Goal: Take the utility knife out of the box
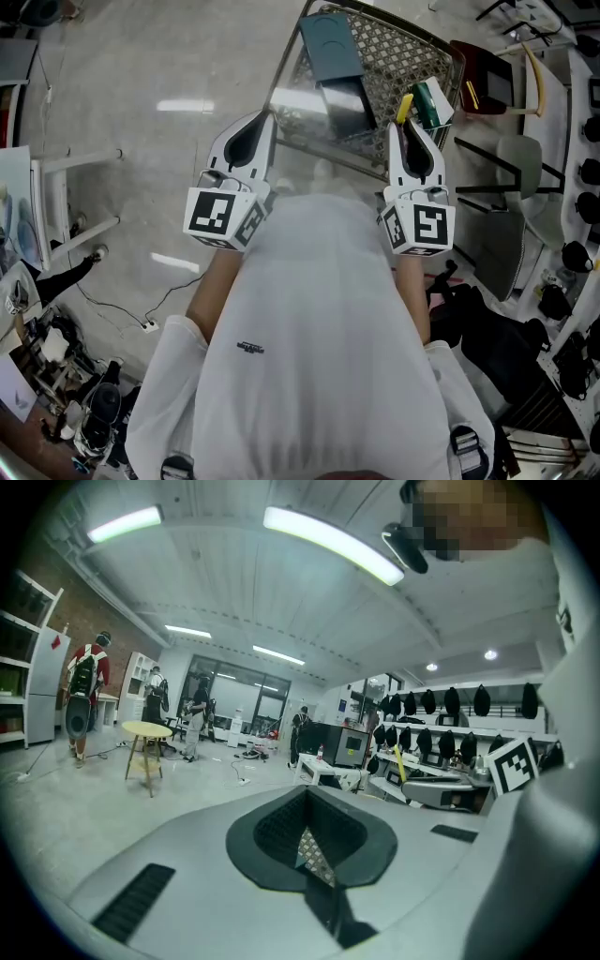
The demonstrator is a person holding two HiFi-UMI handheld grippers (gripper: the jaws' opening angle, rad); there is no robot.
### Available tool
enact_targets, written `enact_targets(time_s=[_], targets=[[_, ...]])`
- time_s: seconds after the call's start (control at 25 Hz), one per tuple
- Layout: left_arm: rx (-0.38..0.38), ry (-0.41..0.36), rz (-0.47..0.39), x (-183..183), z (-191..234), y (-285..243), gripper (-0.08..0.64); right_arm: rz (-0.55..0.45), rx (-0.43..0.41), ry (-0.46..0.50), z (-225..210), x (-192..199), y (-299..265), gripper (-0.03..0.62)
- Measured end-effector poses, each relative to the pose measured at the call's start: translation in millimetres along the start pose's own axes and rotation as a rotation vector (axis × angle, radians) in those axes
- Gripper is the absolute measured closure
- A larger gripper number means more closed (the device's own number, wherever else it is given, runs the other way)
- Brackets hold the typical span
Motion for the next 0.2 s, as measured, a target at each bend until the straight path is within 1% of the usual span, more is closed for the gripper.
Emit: enact_targets(time_s=[0.2], targets=[[0.002, 0.001, 0.004, 0.0, 0.1, -0.8, 0.56, 0.006, -0.001, -0.001, 0.8, 0.6, 0.3, 0.54]])
Point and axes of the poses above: the fingertips, and each gripper's own axes: y backward along the fingers, z to its left, x out of its underside, the point moved 5 cm from there along y, backward along the fingers, and after that the axes turned 6 degrees about -x, right-handed, at the moved point
